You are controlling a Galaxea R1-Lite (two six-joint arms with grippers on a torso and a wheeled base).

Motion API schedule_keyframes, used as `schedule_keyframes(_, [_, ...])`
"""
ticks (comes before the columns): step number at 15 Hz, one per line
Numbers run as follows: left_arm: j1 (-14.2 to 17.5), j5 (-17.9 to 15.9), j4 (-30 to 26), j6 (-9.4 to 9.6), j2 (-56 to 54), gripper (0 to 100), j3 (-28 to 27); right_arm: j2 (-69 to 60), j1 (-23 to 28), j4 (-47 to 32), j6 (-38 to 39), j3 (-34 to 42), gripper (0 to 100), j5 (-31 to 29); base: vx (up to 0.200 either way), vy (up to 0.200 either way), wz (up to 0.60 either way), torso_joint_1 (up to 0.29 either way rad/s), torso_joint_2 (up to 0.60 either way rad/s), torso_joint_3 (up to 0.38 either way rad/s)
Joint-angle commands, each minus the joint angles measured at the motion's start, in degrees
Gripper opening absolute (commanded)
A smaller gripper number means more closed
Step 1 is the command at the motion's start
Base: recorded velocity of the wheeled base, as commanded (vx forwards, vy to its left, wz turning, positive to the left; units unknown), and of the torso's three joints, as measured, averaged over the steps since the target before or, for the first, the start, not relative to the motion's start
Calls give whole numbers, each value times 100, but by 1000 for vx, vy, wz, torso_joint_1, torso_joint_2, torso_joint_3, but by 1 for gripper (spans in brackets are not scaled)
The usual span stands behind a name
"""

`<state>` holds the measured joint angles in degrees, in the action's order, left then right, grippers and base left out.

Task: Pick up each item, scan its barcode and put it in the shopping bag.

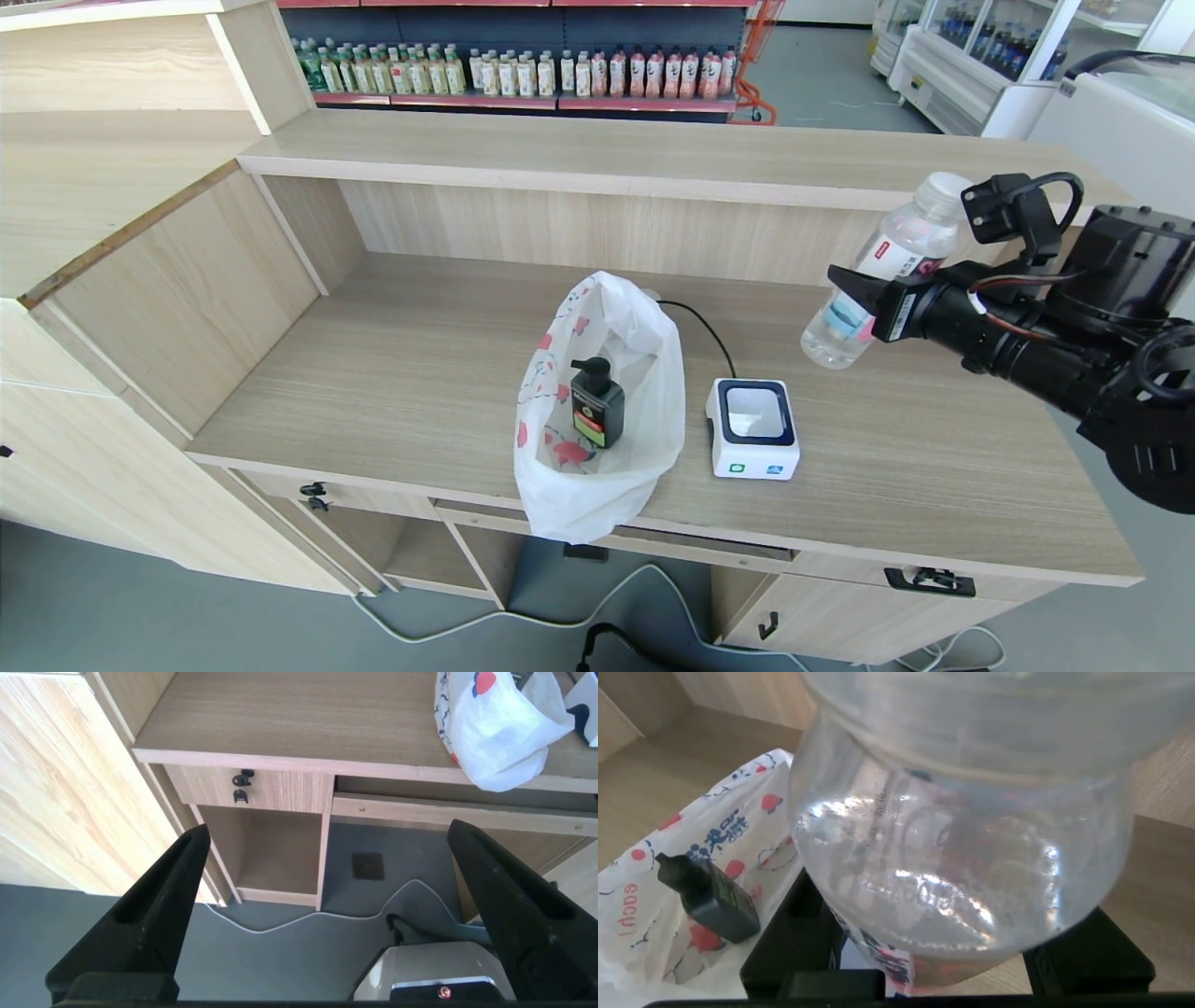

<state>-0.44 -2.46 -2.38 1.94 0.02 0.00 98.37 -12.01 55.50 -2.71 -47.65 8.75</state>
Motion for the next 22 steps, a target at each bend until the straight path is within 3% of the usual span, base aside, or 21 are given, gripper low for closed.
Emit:
schedule_keyframes(1, [0, 0, 0, 0, -2, 100, 0, 69, -3, 4, -2, 2, 0, 4, 0, 0, 0, 0, 0, 0])
schedule_keyframes(11, [0, 0, 0, 0, -2, 100, 0, 201, -65, 4, 16, -130, 0, 21, 0, 0, 0, 0, 0, 0])
schedule_keyframes(18, [0, 0, 0, 8, -2, 100, 0, 868, -434, 4, 209, -965, 0, 12, 0, 200, 0, 3, 2, 2])
schedule_keyframes(22, [0, 0, 0, -18, -2, 100, 0, 1334, -654, 127, 209, -1053, 0, 12, 0, 0, 0, 0, 0, 0])
